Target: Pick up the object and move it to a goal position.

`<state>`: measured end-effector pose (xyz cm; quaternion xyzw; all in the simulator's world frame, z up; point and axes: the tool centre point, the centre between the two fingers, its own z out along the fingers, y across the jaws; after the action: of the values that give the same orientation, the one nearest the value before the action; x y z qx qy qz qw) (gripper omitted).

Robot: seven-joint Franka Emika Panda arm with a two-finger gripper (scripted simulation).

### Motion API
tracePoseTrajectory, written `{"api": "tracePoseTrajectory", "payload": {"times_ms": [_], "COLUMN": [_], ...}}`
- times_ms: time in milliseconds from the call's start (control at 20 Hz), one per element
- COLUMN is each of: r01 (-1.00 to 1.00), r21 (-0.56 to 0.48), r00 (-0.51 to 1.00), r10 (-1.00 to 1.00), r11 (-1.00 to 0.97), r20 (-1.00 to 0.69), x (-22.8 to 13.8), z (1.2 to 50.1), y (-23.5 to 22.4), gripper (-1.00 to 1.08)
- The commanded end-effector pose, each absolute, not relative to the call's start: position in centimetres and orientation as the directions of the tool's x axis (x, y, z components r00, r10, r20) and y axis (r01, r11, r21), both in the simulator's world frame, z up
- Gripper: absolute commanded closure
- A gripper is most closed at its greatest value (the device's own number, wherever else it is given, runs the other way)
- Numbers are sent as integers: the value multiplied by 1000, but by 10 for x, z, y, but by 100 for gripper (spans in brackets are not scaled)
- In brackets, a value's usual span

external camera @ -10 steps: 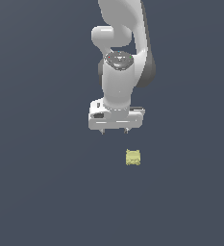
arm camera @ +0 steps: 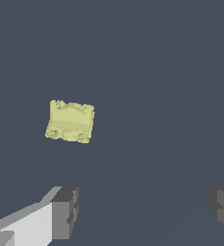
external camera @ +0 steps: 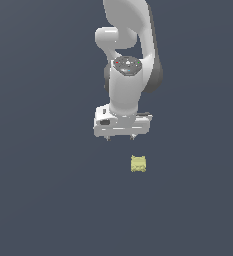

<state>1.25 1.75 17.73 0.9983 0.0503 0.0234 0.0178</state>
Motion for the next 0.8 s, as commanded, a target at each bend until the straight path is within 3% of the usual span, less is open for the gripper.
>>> {"api": "tracePoseTrajectory", "payload": {"times_ms": [0, 750], "r01": [103, 244], "r21": [41, 48], "r00": [993, 969], "r10": [105, 245], "r11": [-994, -969], "r20": [46, 32], "x": [13, 19], "z": [176, 168], "y": [18, 26], "gripper": [-92, -92]}}
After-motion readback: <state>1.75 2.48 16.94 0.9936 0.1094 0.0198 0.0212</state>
